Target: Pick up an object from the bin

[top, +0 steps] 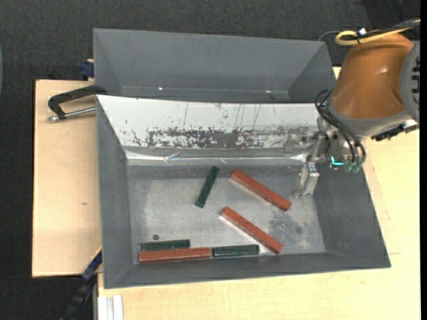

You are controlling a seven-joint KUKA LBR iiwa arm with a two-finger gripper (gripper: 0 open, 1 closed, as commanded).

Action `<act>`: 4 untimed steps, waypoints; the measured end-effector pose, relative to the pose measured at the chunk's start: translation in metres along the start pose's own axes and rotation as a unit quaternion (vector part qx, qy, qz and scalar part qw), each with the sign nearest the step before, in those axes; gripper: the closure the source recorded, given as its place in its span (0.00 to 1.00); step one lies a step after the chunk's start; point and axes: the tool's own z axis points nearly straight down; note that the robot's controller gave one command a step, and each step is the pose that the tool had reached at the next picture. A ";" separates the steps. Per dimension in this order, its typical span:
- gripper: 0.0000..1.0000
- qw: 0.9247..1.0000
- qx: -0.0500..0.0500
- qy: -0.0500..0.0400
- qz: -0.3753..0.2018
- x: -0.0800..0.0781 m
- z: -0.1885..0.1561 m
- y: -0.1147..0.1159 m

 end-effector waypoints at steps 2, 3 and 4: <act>0.00 1.000 0.001 -0.007 0.015 0.006 0.047 0.019; 1.00 0.995 0.000 -0.005 0.103 -0.016 0.113 0.015; 1.00 0.995 0.000 -0.005 0.103 -0.016 0.113 0.015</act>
Offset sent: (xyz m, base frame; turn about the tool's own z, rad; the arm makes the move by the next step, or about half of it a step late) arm -0.0212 0.0429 -0.1159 0.0641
